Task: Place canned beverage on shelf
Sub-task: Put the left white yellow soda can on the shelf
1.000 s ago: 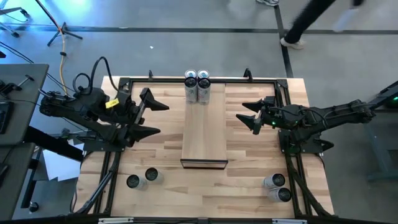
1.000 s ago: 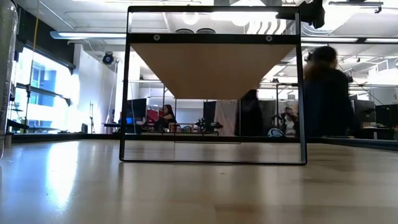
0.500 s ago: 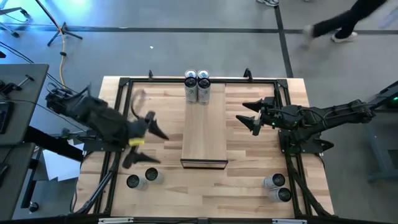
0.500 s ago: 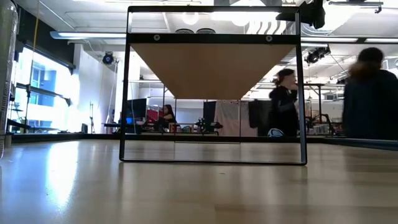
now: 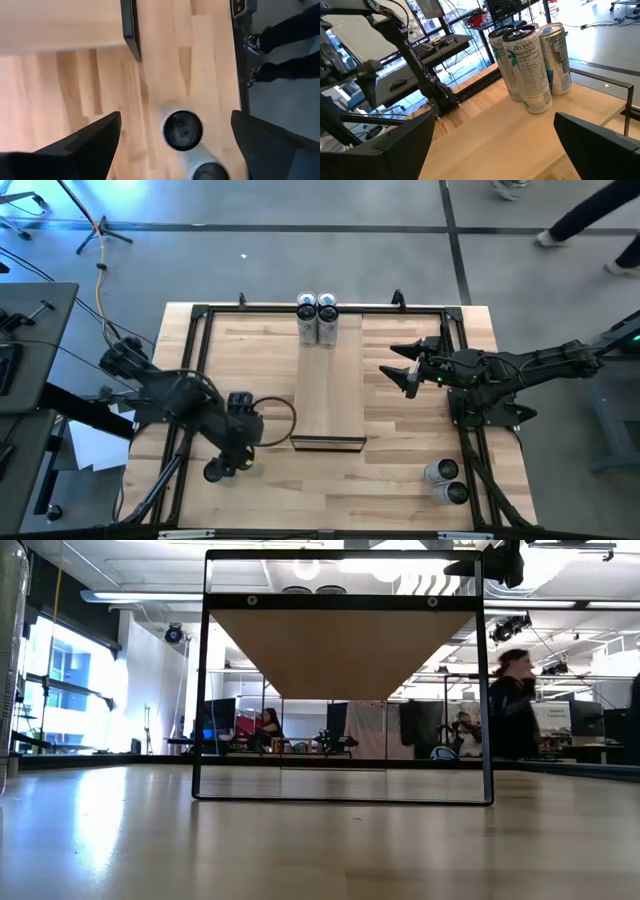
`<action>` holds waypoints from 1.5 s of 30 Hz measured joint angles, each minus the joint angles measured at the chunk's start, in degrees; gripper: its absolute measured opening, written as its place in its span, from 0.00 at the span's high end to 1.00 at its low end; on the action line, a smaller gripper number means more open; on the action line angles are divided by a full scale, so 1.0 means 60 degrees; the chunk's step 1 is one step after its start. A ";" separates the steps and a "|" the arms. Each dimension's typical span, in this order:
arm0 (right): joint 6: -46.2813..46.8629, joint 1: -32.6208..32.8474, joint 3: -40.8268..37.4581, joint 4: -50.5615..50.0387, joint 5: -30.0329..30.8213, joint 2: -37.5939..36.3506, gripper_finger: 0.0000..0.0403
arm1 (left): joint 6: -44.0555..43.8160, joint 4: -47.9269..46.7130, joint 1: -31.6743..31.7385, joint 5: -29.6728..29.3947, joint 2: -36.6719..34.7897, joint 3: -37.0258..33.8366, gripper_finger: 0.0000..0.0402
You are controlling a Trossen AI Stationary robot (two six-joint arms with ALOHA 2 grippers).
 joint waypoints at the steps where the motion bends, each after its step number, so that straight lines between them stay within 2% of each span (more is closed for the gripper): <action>1: 0.0000 0.0000 0.0000 0.0000 0.0000 0.0000 0.02 | -0.0229 -0.0011 0.0000 0.0074 0.0084 0.0000 0.13; 6: 0.0000 0.0000 0.0000 -0.0006 0.0000 0.0000 0.02 | -0.1076 -0.0105 -0.0007 0.0809 0.0524 0.0000 0.13; 13: 0.0000 0.0000 0.0000 -0.0529 0.0000 0.0000 0.02 | -0.1308 -0.0146 -0.0406 0.0721 0.0839 0.0004 0.13; 19: 0.0178 0.0000 0.0000 -0.0854 0.0000 0.0007 0.02 | -0.1549 -0.0539 -0.0752 -0.0298 0.0982 -0.0051 0.13; 27: 0.0186 0.0000 0.0000 -0.1054 0.0000 0.0007 0.02 | -0.1792 0.0416 -0.0853 0.0216 0.0614 -0.1945 0.13; 35: 0.0186 0.0000 0.0000 -0.1064 0.0000 0.0007 0.02 | -0.1796 0.1648 -0.0950 -0.0139 0.0288 -0.2938 0.13; 45: 0.0186 0.0000 0.0000 -0.1073 0.0000 0.0007 0.02 | -0.1809 0.2049 -0.1050 -0.0070 0.0287 -0.4189 0.13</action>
